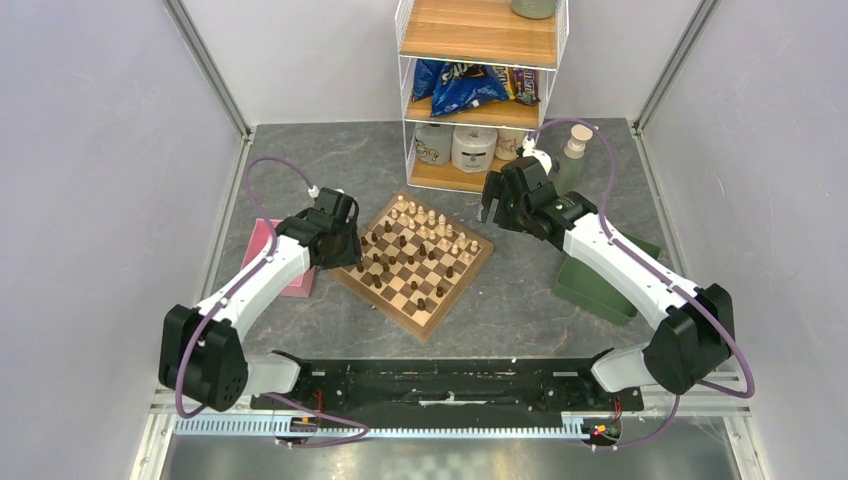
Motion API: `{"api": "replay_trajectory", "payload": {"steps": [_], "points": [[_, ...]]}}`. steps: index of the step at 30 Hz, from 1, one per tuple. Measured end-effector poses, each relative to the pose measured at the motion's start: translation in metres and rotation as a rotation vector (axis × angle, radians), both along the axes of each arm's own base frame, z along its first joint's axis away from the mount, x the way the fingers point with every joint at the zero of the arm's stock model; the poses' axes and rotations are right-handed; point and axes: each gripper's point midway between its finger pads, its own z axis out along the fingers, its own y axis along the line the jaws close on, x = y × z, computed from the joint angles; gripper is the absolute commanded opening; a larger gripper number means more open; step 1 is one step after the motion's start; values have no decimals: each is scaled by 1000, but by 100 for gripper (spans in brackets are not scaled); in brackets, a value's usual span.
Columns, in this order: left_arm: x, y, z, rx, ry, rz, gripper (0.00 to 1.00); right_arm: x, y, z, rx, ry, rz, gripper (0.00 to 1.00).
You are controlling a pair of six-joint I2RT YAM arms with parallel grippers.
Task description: Set up the chess pieces on the board
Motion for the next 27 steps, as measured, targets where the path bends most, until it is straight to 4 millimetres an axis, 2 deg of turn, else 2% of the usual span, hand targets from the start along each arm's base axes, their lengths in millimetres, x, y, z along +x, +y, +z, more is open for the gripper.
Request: {"api": "replay_trajectory", "payload": {"steps": [5, 10, 27], "points": [[0, -1, -17, 18, 55, -2, 51, 0, 1, 1, 8, 1, 1, 94], [2, -4, -30, 20, 94, -7, 50, 0, 2, 1, 8, 1, 2, 94], [8, -9, -29, 2, 73, -13, 54, 1, 2, -5, -3, 19, 2, 94]]}}
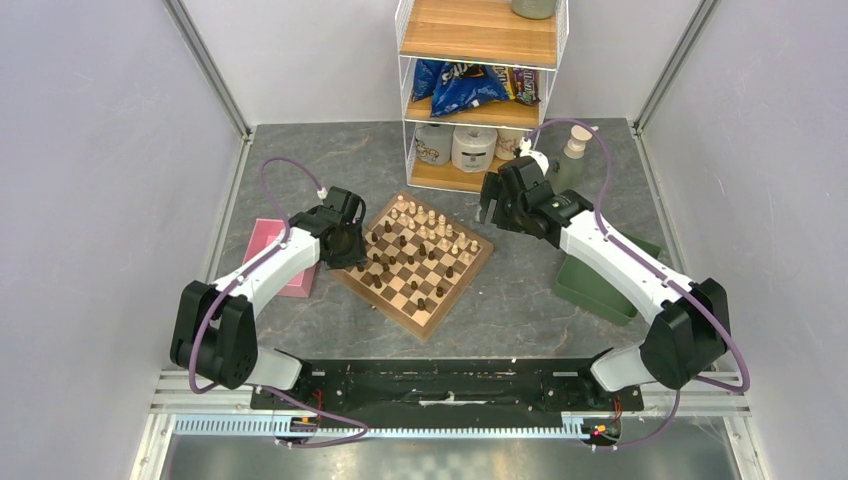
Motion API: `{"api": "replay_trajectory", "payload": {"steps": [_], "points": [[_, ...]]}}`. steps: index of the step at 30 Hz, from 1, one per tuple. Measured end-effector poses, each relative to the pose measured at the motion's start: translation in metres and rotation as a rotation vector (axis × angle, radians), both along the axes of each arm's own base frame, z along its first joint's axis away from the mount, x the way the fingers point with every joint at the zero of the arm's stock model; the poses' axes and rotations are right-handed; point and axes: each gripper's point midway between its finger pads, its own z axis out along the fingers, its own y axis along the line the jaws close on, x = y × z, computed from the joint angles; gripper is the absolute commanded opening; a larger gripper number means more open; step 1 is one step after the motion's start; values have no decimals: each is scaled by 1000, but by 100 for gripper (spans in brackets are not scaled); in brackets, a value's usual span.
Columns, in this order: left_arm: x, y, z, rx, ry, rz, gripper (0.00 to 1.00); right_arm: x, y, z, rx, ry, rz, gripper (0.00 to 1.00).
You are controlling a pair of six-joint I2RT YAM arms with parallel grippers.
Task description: Set up the chess pieces on the board
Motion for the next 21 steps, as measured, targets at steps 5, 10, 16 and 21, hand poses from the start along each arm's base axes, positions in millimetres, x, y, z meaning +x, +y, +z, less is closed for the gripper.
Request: {"api": "replay_trajectory", "payload": {"steps": [5, 10, 16, 21], "points": [[4, -2, 1, -6, -16, 0, 49, 0, 1, -5, -6, 15, 2, 94], [9, -3, 2, -12, -33, 1, 43, -1, 0, -5, -8, 20, 4, 94], [12, -5, -2, -9, -23, 0, 41, -1, 1, -6, -9, 24, 4, 94], [12, -5, -3, -9, -21, 0, 35, -1, 0, -7, -11, 28, 4, 94]]}}
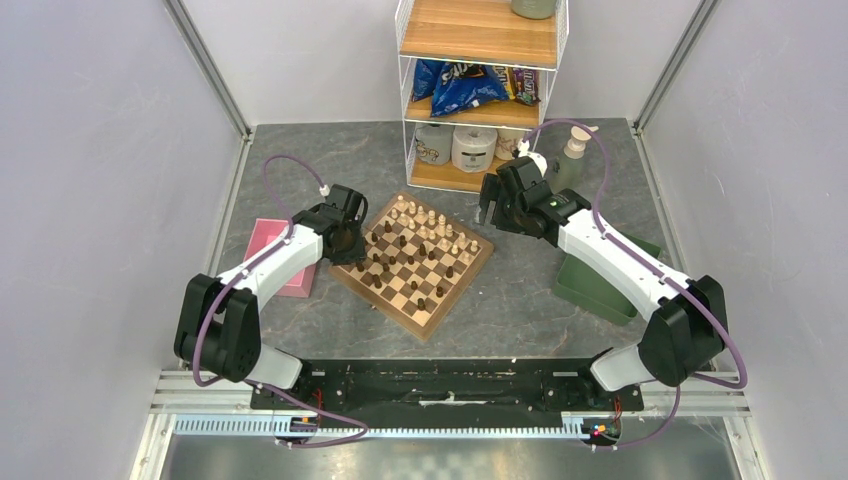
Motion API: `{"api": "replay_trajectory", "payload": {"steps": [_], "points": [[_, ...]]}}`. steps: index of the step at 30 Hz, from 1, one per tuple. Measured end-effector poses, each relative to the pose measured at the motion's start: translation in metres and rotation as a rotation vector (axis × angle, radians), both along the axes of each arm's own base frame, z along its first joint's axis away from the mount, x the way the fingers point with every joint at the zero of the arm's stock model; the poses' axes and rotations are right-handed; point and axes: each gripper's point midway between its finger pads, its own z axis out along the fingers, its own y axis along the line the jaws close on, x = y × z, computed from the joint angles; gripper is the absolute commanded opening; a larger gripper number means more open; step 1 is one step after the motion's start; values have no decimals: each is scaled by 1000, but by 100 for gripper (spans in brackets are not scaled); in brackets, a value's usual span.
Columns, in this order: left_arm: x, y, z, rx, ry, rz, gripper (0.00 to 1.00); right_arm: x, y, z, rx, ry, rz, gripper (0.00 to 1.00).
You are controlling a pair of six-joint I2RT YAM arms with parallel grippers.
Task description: Set up the chess pieces on the board
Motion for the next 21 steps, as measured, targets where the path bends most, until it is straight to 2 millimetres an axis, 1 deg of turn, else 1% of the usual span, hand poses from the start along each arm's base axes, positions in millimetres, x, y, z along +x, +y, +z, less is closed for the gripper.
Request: {"api": "replay_trajectory", "payload": {"steps": [9, 14, 21], "points": [[-1, -2, 0, -7, 3, -4, 18, 0, 0, -1, -2, 4, 0, 94], [-1, -4, 0, -18, 7, -10, 15, 0, 0, -1, -2, 4, 1, 94], [-3, -8, 3, -44, 7, -22, 13, 0, 0, -1, -1, 5, 1, 94]]}}
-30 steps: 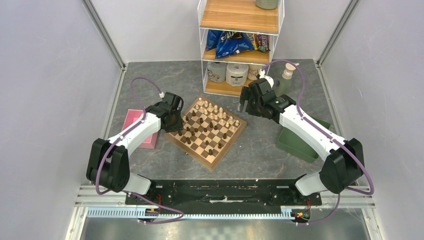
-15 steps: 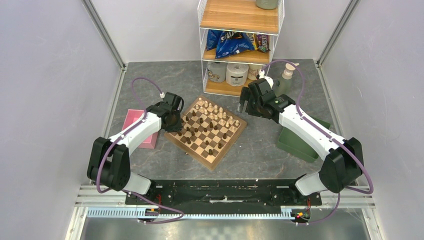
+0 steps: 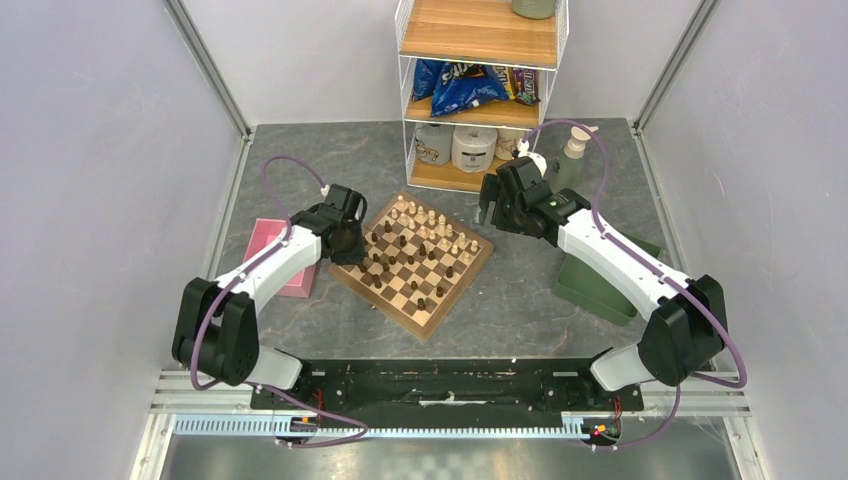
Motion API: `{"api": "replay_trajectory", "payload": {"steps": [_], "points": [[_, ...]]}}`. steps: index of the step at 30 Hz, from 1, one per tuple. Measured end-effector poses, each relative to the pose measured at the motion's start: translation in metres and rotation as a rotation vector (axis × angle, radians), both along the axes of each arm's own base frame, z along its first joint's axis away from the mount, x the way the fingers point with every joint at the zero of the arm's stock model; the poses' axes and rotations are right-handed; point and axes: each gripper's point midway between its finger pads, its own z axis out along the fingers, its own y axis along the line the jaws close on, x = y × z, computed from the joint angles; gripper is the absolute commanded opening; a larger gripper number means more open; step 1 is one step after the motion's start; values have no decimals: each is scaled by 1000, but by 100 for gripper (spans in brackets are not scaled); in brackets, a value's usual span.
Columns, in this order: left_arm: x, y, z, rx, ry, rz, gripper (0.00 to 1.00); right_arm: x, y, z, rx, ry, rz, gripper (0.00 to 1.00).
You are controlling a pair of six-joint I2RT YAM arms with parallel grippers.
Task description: Set up the chess pieces on the board
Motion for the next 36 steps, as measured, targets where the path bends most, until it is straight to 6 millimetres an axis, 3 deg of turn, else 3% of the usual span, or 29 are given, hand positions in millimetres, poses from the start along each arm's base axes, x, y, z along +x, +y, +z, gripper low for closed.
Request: {"api": "replay_trajectory", "payload": {"steps": [9, 23, 36], "points": [[-10, -3, 10, -30, -4, -16, 13, -1, 1, 0, 4, 3, 3, 94], [-27, -11, 6, -4, 41, -66, 13, -1, 1, 0, 9, 4, -1, 94], [-28, -8, -2, 52, 53, -58, 13, -1, 1, 0, 7, 6, -1, 94]]}}
